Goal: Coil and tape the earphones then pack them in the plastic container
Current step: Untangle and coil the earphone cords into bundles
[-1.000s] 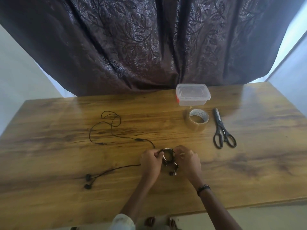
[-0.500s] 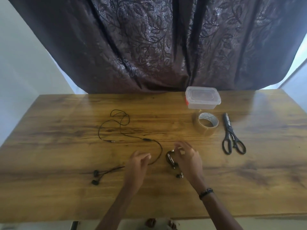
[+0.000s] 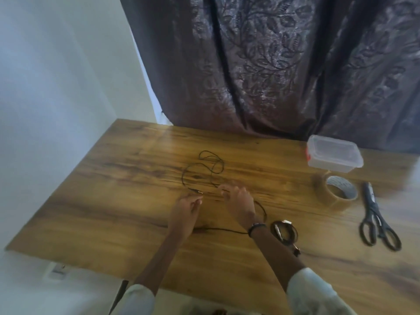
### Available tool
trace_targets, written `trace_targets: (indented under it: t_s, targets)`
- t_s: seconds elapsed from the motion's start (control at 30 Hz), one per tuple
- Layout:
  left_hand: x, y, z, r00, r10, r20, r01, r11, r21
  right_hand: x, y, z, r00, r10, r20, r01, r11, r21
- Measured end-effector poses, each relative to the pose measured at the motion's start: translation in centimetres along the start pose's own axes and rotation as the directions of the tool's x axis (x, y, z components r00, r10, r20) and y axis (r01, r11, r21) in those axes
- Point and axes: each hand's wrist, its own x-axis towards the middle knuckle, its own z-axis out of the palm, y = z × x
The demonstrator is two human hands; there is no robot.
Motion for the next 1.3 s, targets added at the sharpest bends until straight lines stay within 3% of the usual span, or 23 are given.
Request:
trace_targets:
  t_s: [0.13, 0.27, 0.37, 0.53, 0.67, 0.77, 0.87, 0.97, 1.07, 1.13, 1.3]
  targets:
    - [1.7, -1.2, -0.1, 0.997, -0.047, -0.053, 0.047, 0.999, 0.008, 1.6, -1.2, 2.2, 0.985, -0.107, 0.138, 0.12, 0.988, -0.093]
    - [2.7, -2.2, -0.3, 0.965, -0.261, -0.018, 0.257, 0.959, -0.121, 1.9, -2.3, 4.0, 0.984, -0.119, 0.134, 0.132, 0.987, -0.095]
    - [3.0, -2.5, -0.4, 0.906, -0.42, 0.061, 0.418, 0.859, -0.297, 2.1, -3.0, 4.8, 0.984, -0.152, 0.09, 0.161, 0.981, -0.109]
    - [3.5, -2.3, -0.8, 0.842, -0.52, 0.145, 0.526, 0.732, -0.433, 3.0, -4.9, 5.3, 0.988, -0.125, 0.095, 0.135, 0.984, -0.118]
    - [3.9, -0.7, -1.9, 0.801, -0.554, 0.228, 0.551, 0.53, -0.645, 1.7, -5.5, 4.8, 0.989, -0.123, -0.078, 0.128, 0.99, 0.062]
    - [4.6, 1.1, -3.1, 0.843, -0.498, 0.202, 0.489, 0.555, -0.673, 0.6, -5.5, 3.5, 0.96, -0.249, -0.128, 0.265, 0.956, 0.129]
    - [5.3, 3.0, -4.9, 0.898, -0.376, 0.229, 0.429, 0.631, -0.646, 0.4, -4.6, 0.6, 0.945, -0.26, -0.196, 0.301, 0.928, 0.22]
    - [6.1, 5.4, -7.5, 0.926, -0.221, 0.307, 0.371, 0.689, -0.623, 1.4, -4.5, -4.0, 0.873, -0.322, -0.367, 0.396, 0.907, 0.147]
    - [7.0, 7.8, -9.7, 0.901, -0.035, 0.432, 0.325, 0.713, -0.621, 3.0, -5.4, -7.9, 0.83, -0.466, -0.308, 0.501, 0.865, 0.041]
    - [7.4, 9.3, -10.7, 0.873, 0.051, 0.485, 0.331, 0.668, -0.666, 3.5, -6.0, -9.4, 0.811, -0.528, -0.253, 0.551, 0.834, 0.027]
    - [7.7, 12.1, -12.0, 0.861, 0.184, 0.473, 0.357, 0.444, -0.822, 2.5, -6.4, -10.9, 0.801, -0.478, -0.362, 0.557, 0.816, 0.156]
